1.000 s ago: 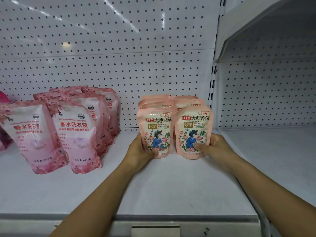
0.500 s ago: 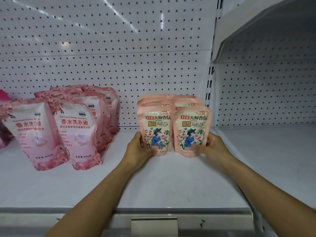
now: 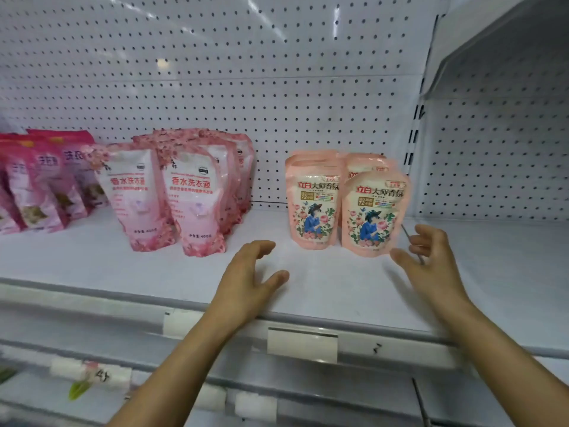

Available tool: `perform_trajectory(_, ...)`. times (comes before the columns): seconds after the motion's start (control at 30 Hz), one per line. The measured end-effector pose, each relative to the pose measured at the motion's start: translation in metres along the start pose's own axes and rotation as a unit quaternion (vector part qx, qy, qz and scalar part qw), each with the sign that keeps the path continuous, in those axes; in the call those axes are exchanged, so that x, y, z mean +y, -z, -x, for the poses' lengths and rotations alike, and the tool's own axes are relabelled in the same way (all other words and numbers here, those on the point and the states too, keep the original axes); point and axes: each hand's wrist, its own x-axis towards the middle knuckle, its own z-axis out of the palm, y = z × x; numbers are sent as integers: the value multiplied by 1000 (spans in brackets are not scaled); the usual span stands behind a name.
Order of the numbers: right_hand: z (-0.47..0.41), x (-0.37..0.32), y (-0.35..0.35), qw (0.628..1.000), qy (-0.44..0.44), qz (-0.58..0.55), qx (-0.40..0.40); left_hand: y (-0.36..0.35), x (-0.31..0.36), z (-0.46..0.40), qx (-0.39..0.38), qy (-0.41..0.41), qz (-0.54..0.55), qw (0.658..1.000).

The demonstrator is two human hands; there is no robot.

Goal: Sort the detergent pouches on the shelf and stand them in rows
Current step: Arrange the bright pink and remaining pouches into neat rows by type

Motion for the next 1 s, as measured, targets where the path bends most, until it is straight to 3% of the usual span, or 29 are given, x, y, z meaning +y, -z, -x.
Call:
perform_trajectory(0.27, 41, -49, -52, 991, 74, 60, -91, 76, -54, 15, 85, -20, -20, 996)
perform_trajectory(0.4, 52, -75, -114, 976, 76, 56, -195, 122, -95, -6, 138, 26, 15, 990)
perform_trajectory(0.53, 54, -100, -196, 977, 50, 49, -201, 173, -145, -36, 173, 90, 26, 980)
perform_trajectory(0.67, 53, -121, -263, 983, -11, 32, -181, 213, -174, -73, 63, 130, 45, 989)
perform_trajectory(0.8, 54, -121, -300, 990, -36, 28, -132, 218, -197, -101, -65, 115, 72, 989)
perform_trajectory(1.0, 53, -122, -317, 990, -38, 118, -72, 217, -226, -119, -100, 74, 111, 986)
